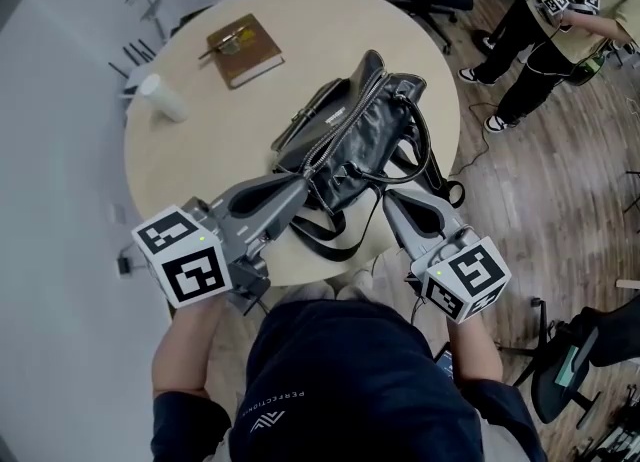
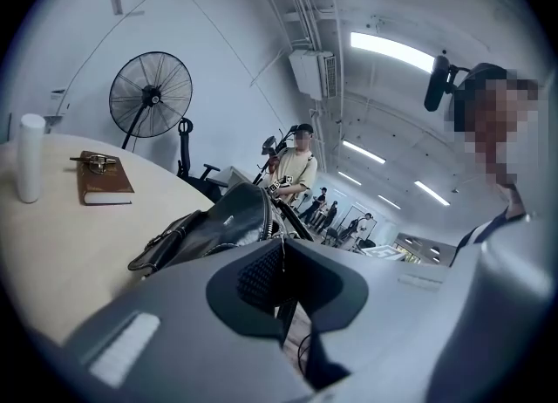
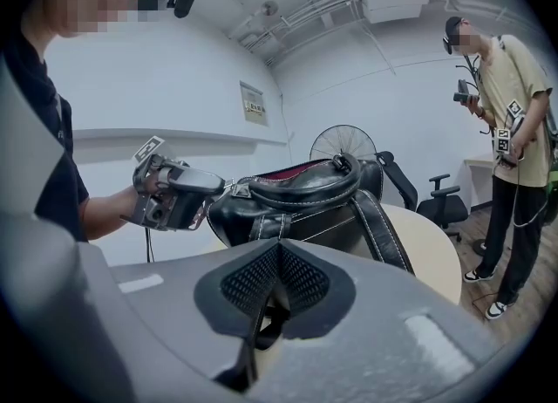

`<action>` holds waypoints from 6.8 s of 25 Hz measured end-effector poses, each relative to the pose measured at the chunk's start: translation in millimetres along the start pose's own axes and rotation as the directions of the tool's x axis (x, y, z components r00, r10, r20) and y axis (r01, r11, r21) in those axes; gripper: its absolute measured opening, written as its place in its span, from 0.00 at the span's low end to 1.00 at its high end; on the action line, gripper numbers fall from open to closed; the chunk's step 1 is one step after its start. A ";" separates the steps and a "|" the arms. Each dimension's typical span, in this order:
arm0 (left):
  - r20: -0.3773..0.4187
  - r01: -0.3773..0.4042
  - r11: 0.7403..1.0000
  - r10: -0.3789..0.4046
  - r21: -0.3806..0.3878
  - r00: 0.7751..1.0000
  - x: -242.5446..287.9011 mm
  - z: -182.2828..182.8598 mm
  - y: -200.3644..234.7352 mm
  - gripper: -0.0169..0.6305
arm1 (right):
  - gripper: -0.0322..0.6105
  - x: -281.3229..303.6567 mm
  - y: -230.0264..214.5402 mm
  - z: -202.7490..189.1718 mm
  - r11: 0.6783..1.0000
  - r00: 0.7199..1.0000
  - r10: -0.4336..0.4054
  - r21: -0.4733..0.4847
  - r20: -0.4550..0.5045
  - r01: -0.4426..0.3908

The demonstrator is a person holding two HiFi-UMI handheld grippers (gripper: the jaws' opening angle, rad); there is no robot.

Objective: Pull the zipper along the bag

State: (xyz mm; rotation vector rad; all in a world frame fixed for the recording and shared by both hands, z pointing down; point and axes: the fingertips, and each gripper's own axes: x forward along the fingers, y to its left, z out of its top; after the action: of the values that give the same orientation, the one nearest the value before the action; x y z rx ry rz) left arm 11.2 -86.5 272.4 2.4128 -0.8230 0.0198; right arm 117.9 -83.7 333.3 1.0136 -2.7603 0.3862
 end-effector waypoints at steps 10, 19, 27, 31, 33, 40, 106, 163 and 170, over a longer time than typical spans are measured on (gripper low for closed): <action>-0.005 0.040 0.998 -0.040 -0.044 0.999 11.0 13.9 -3.2 0.07 | 0.05 3.2 3.3 -0.8 1.000 1.000 0.015 -0.002 0.006 -0.015; -0.093 0.034 0.999 -0.035 -0.011 0.995 21.5 22.3 -3.1 0.07 | 0.05 4.1 7.9 1.1 1.000 1.000 0.020 -0.024 0.014 -0.020; -0.137 0.037 0.998 -0.042 -0.041 0.990 23.3 24.2 -2.7 0.07 | 0.05 -3.9 8.0 6.0 0.999 1.000 0.014 -0.029 0.023 -0.013; -0.146 0.032 0.999 -0.032 -0.003 0.989 21.5 23.1 -2.7 0.07 | 0.05 -7.4 6.0 5.5 0.999 1.000 -0.008 -0.035 0.020 0.008; -0.152 0.034 0.999 -0.030 0.018 0.988 21.1 22.7 -2.9 0.07 | 0.06 -8.4 5.1 5.8 0.999 1.000 -0.023 -0.041 0.013 0.024; -0.180 0.043 0.994 -0.024 0.101 0.983 16.3 20.4 -5.0 0.07 | 0.06 -14.5 13.9 12.8 0.998 0.999 -0.033 -0.050 0.033 0.034; -0.308 0.051 0.993 -0.082 -0.108 0.948 18.5 28.9 2.5 0.07 | 0.22 39.0 87.4 27.5 0.901 0.997 0.040 -0.429 -0.064 -0.064; -0.109 0.093 0.940 -0.136 -0.328 0.985 21.4 33.0 -7.2 0.07 | 0.28 27.5 80.7 29.9 0.897 0.989 0.093 -0.422 -0.116 -0.134; -0.106 0.109 0.937 -0.152 -0.332 0.983 16.5 27.1 -1.8 0.07 | 0.28 19.0 81.2 30.7 0.882 0.987 0.081 -0.451 -0.142 -0.137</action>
State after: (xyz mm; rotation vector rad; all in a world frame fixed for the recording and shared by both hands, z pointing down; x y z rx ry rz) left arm 21.1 -109.0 252.2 2.1229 -0.5557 -0.0096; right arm 48.2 -44.8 294.3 0.6912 -2.6152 -0.1902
